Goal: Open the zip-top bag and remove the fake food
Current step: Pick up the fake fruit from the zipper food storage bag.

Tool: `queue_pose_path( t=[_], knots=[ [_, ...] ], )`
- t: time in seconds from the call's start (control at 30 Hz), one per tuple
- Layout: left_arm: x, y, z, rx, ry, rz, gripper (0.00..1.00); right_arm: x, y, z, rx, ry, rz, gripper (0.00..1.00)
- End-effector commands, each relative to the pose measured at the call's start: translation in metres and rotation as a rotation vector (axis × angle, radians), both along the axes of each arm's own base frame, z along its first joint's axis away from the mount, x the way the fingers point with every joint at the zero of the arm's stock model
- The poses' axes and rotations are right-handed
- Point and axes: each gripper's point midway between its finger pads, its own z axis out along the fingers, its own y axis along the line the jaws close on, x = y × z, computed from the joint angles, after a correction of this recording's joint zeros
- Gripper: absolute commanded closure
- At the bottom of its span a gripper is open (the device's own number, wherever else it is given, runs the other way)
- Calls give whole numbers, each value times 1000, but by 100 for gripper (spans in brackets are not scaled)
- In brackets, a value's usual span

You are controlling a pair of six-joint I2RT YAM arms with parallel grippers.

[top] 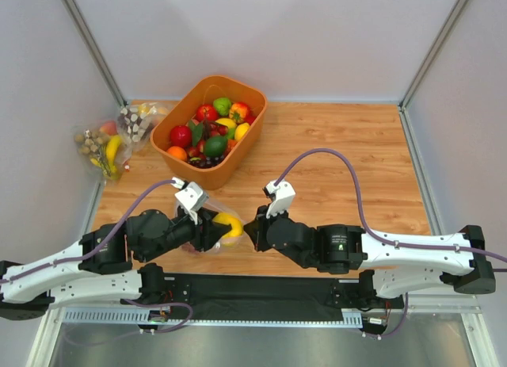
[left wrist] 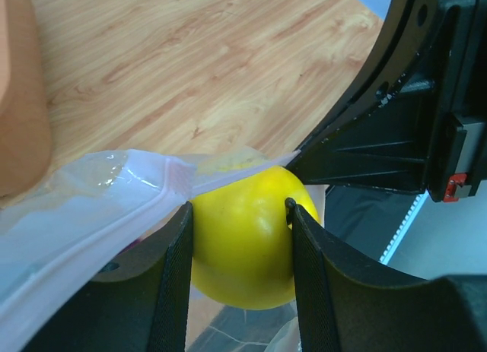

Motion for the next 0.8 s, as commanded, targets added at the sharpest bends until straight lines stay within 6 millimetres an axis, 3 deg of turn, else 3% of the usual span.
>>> queue_pose_path(
  t=[0.0,0.2,0.33,0.37,0.47,0.63,0.77],
  knots=[
    [24,11,100,-308,-144,144,100,-1,-36,-56,-235,28,-18,100],
    [36,-5,79,-223,-114,172,100,-10,-38,-49,-202,23,18,98],
    [48,-13,66,-172,-76,224,100,-13,-44,-34,-199,-9,12,85],
    [50,-14,67,-169,-71,236,100,-12,-49,-27,-196,-24,-5,78],
    [57,-13,71,-168,-58,266,100,-12,-62,-17,-197,-51,-33,71],
    [66,-15,63,-158,0,312,100,-10,-82,-7,-177,-83,-89,63],
    [68,-25,46,-170,73,319,100,-10,-82,-2,-138,-102,-98,61]
  ],
)
